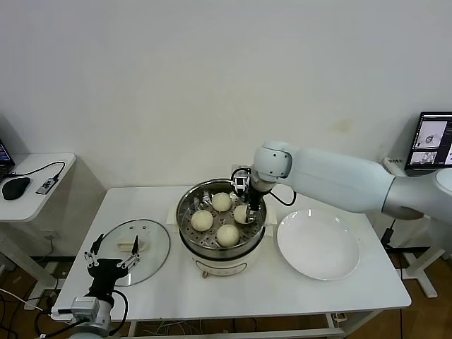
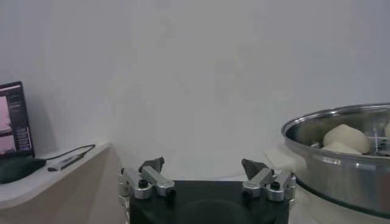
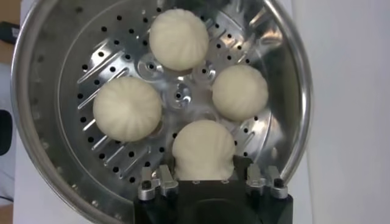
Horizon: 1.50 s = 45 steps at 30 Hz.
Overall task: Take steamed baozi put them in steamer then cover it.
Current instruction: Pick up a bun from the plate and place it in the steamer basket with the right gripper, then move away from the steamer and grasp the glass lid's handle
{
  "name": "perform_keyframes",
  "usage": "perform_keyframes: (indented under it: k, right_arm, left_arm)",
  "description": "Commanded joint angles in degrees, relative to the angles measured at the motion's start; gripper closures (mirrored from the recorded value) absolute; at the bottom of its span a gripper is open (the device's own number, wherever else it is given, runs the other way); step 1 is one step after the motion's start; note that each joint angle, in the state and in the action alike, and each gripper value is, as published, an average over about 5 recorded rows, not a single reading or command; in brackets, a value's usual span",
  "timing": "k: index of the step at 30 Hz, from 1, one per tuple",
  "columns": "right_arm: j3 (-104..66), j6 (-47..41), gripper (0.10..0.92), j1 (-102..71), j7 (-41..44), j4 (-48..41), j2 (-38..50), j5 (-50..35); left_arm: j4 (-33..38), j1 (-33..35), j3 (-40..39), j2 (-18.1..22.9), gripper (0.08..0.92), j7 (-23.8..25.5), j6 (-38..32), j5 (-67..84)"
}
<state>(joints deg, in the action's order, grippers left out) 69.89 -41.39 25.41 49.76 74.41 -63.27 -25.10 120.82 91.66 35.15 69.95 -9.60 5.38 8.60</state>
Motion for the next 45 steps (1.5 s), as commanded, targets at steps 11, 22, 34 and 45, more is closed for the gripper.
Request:
perform_keyframes:
  k: [11, 22, 34, 45]
  right_arm:
    - [-10.8, -0.1, 0.202, 1.0, -2.5, 15.5, 14.0, -2.5]
    - [-34.1, 16.2, 0.203, -28.0, -33.1, 29.9, 28.3, -13.3]
    - [-83.4, 37.4, 0.203, -82.2, -38.0, 34.8, 18.8, 5.0]
    - [-113.8, 46.6, 0.203, -102.6, -33.0, 35.9, -7.5, 24.6]
  left_arm:
    - [0.3, 0.2, 0.1, 0.1, 0.177, 0.1, -0.1, 0.1]
    - [0.6, 0.2, -0.4, 0.7, 0.177, 0.1, 0.0, -0.5]
    - [-1.4, 0.4, -0.6, 1.4, 0.177, -0.2, -0.9, -3.1]
    - [-6.5, 1.0, -0.6, 0.4, 0.177, -0.7, -0.5, -27.6]
